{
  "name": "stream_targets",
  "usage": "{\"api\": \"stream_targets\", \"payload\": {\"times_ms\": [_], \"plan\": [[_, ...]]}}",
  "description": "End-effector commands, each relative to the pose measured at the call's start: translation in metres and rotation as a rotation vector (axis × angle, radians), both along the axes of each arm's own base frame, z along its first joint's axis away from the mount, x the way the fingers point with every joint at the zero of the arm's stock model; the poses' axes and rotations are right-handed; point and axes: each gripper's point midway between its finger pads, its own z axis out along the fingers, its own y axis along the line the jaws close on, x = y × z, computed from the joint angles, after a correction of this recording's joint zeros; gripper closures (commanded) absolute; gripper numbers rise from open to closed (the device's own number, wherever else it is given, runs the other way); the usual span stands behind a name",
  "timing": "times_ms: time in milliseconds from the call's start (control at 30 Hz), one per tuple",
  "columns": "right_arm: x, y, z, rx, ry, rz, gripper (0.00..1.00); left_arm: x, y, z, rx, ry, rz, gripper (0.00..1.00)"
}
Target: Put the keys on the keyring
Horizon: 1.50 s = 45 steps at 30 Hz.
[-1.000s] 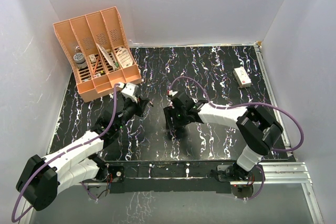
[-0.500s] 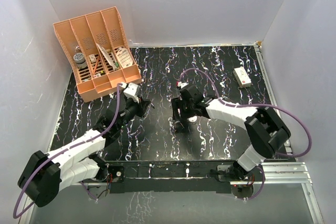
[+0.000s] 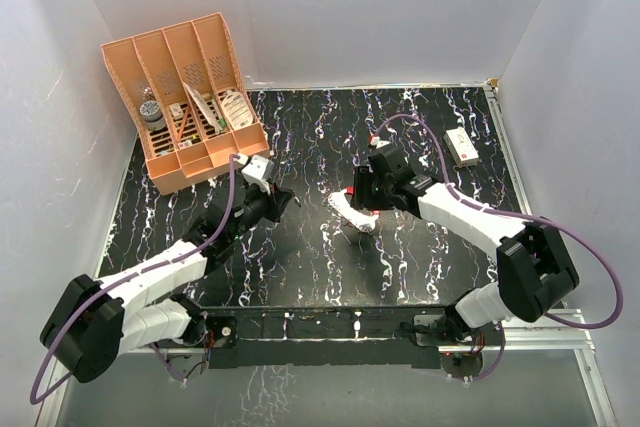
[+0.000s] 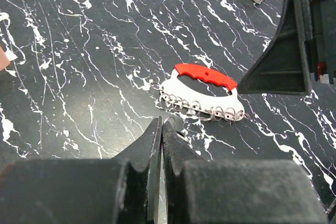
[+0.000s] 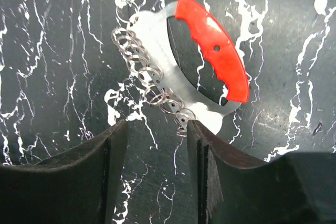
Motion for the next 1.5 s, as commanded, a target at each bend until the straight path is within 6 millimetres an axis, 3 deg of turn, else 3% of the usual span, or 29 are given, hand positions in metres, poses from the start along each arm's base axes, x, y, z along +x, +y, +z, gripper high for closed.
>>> {"api": "stream_targets", "payload": {"times_ms": [0,533,933,1233,1467], "plan": [[-0.011,0.0,-0.013,0.012,0.055,-0.016,0.53,0.003,-0.015,0.027,-0.066,-0.044,-0.05,1.0],[0.005,0.032,-0.034,0.07,0.117,0.044,0.53,0.001,-0.012,0.026,-0.067,-0.042,-0.04,1.0],[0.015,0.03,-0.028,0.017,0.089,0.024,0.53,0.002,-0.013,0.026,-0.067,-0.047,-0.043,1.0],[0.017,0.027,-0.052,-0.052,0.083,0.073,0.5,0.002,-0.01,0.025,-0.059,-0.048,-0.03,1.0],[0.018,0.031,-0.059,-0.064,0.088,0.072,0.54,0.001,-0.01,0.023,-0.059,-0.044,-0.03,1.0]]}}
